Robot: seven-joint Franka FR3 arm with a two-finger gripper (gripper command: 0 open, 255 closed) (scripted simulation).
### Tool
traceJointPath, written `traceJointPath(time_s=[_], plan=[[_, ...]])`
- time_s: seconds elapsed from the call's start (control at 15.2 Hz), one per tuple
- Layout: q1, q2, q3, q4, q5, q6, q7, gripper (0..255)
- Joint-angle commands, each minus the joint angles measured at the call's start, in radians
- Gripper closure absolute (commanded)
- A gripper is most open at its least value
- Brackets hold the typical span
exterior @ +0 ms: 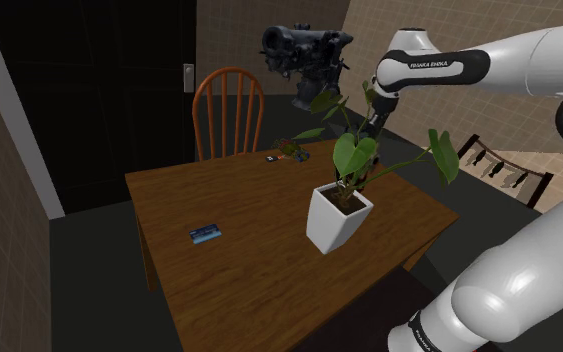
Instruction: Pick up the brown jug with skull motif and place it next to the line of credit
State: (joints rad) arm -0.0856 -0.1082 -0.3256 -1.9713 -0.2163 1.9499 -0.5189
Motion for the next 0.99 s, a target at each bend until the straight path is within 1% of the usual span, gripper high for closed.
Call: traceJointPath(time_s=[0.0, 0.33, 0.4, 0.92], plan=[[0.002, -0.003, 0.002, 0.027, 0.001, -0.026, -0.003, 255], [0.003, -0.006, 0.005, 0.092, 0.005, -0.092, -0.013, 255], [0.003, -0.006, 0.005, 0.093, 0.005, -0.093, -0.013, 255], [0.088, -0.006, 0.115, 0.095, 0.005, -0.133, 0.177, 255]])
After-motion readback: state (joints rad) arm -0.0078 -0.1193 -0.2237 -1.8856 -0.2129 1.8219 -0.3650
